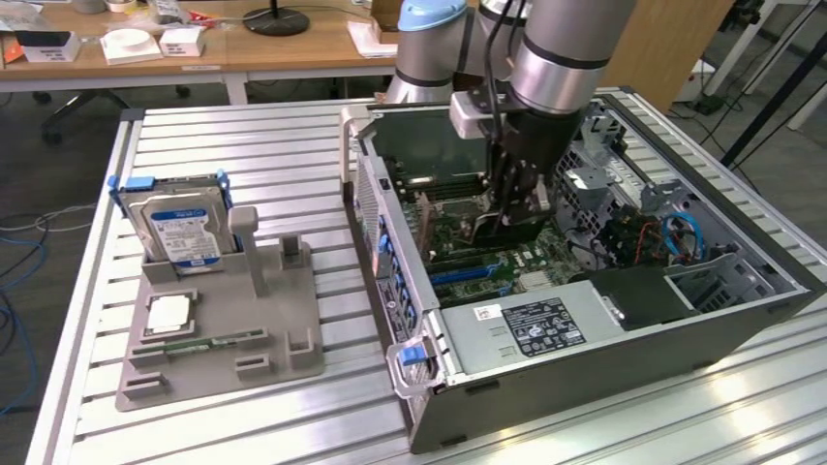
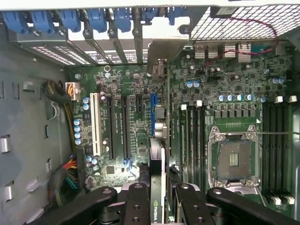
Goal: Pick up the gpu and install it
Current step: 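Insert the gpu into the slot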
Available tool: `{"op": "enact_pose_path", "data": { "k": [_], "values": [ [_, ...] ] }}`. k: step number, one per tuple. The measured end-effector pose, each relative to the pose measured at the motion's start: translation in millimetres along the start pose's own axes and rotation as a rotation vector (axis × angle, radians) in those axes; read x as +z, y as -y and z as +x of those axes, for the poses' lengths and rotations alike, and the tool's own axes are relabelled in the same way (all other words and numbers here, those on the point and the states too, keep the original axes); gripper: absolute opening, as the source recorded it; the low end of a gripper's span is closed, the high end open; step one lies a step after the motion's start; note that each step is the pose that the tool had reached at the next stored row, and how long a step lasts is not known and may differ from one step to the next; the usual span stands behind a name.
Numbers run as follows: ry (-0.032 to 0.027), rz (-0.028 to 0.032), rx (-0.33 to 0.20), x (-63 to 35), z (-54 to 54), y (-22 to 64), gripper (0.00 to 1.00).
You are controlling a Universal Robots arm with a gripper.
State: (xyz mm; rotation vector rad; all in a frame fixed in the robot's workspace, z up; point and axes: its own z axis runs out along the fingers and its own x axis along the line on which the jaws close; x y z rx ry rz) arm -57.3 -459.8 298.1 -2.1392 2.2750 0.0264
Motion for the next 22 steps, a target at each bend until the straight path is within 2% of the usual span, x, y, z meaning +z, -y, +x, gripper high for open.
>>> {"op": "enact_pose_path", "data": {
  "k": [4, 14, 22],
  "values": [
    [0.0001, 0.0008, 0.002, 5.2, 0.7, -1.5, 0.26],
    [-0.0006, 0.0009, 0.003, 8.6, 4.9, -1.3, 0.26],
    [-0.0022, 0.0030, 0.005, 22.8, 6.0, -11.8, 0.26]
  ]
}}
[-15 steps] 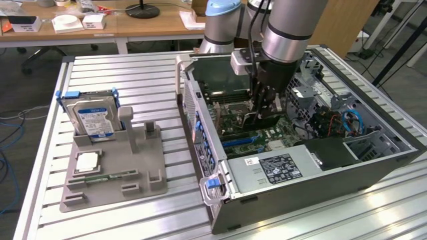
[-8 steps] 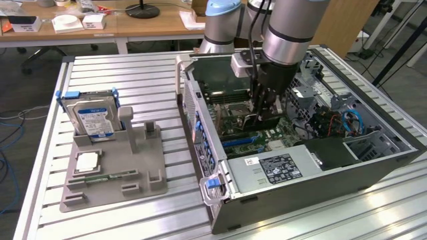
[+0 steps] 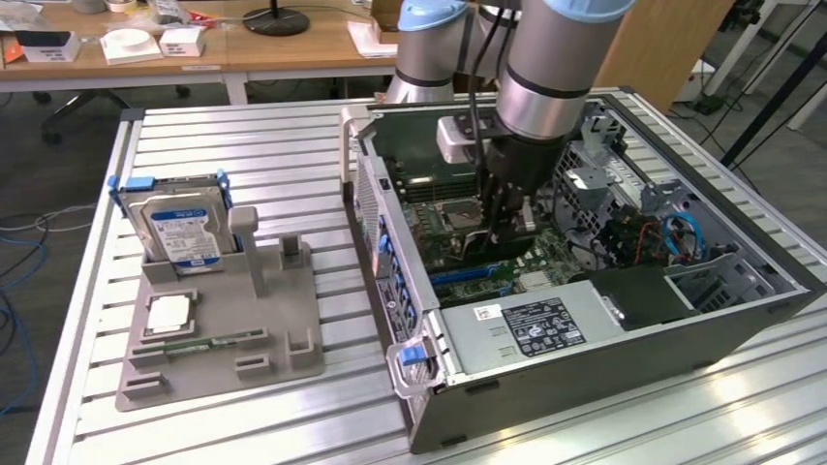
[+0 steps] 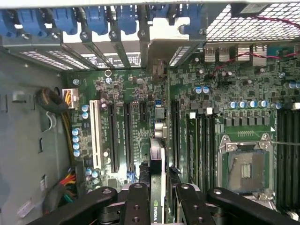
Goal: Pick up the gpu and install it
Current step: 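Insert the gpu into the slot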
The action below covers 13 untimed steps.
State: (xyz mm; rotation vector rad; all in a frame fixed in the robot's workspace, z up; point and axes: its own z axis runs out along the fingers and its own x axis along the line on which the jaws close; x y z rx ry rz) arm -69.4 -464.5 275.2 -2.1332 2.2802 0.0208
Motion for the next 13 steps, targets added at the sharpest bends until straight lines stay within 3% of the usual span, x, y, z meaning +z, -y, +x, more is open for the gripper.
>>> {"op": "enact_pose_path", "data": {
  "k": [3, 13],
  "values": [
    [0.0001, 0.0011, 0.001, 3.5, 0.6, -6.6, 0.26],
    [0.0000, 0.0011, 0.001, 3.6, 0.9, -7.0, 0.26]
  ]
}}
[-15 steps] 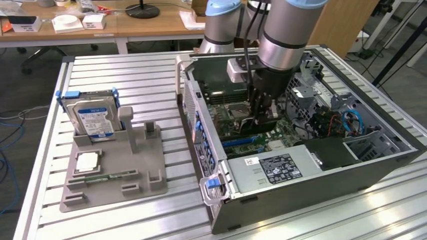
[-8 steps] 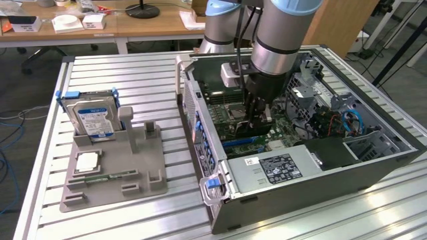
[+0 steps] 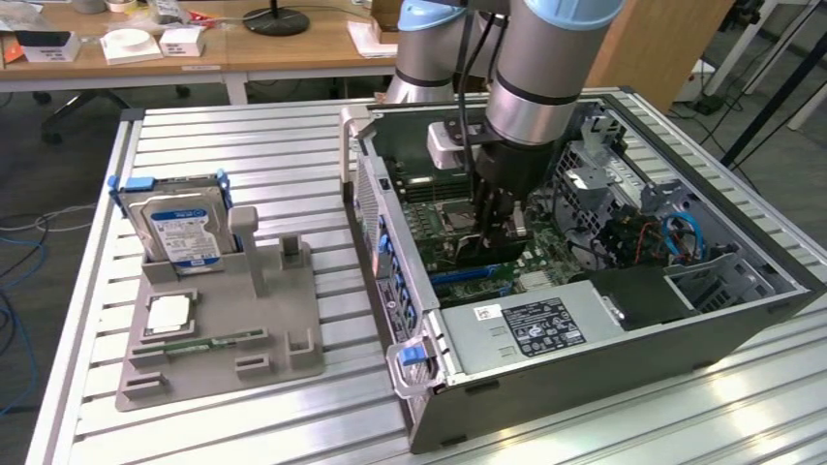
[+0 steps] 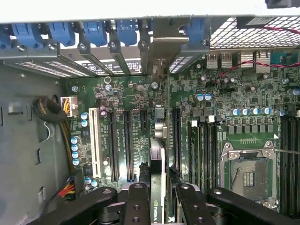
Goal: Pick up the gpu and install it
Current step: 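Insert the gpu into the slot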
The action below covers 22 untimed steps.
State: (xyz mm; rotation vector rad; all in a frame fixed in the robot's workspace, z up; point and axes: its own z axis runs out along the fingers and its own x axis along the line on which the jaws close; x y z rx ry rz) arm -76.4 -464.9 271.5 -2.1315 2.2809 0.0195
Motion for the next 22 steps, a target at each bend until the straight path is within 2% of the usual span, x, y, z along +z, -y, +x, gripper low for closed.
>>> {"op": "enact_pose_path", "data": {
  "k": [11, 16, 22],
  "values": [
    [0.0001, 0.0002, 0.000, 12.8, 0.3, -0.4, 0.26],
    [-0.0002, 0.0001, 0.000, 14.6, 0.4, -1.0, 0.26],
    [0.0023, 0.0002, 0.000, 17.0, 0.4, -1.9, 0.26]
  ]
}}
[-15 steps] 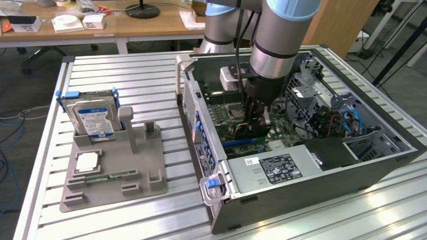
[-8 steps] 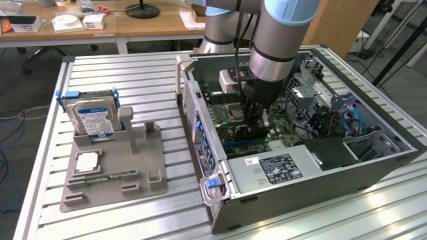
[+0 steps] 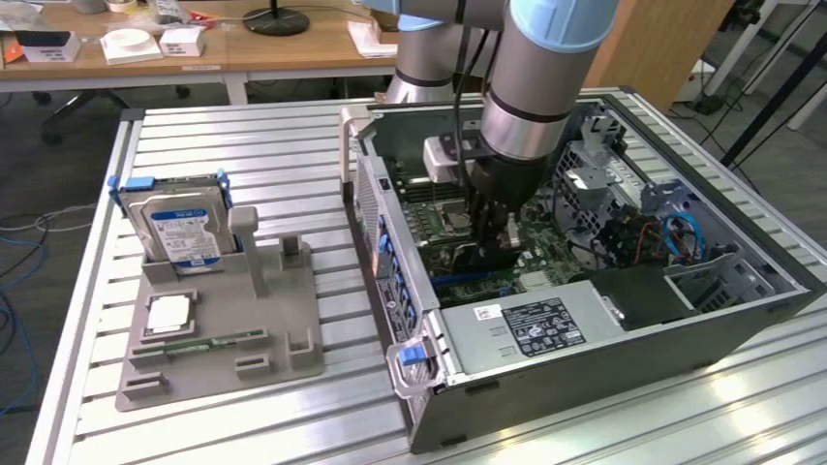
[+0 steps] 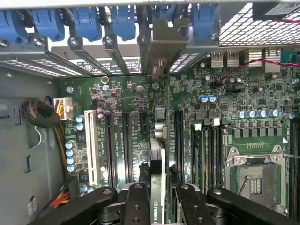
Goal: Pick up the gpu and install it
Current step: 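Insert the gpu into the slot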
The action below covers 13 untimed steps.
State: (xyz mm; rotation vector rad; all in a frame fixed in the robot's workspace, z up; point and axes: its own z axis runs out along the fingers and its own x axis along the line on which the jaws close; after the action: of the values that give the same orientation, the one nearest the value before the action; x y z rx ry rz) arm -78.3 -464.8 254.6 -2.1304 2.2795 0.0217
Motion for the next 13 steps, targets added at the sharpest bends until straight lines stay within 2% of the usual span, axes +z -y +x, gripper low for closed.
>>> {"op": "enact_pose_path", "data": {
  "k": [6, 13],
  "values": [
    [0.0042, -0.0006, 0.000, 3.3, -0.1, -0.4, 0.26],
    [0.0050, -0.0004, 0.000, 3.5, -0.2, -0.4, 0.26]
  ]
}}
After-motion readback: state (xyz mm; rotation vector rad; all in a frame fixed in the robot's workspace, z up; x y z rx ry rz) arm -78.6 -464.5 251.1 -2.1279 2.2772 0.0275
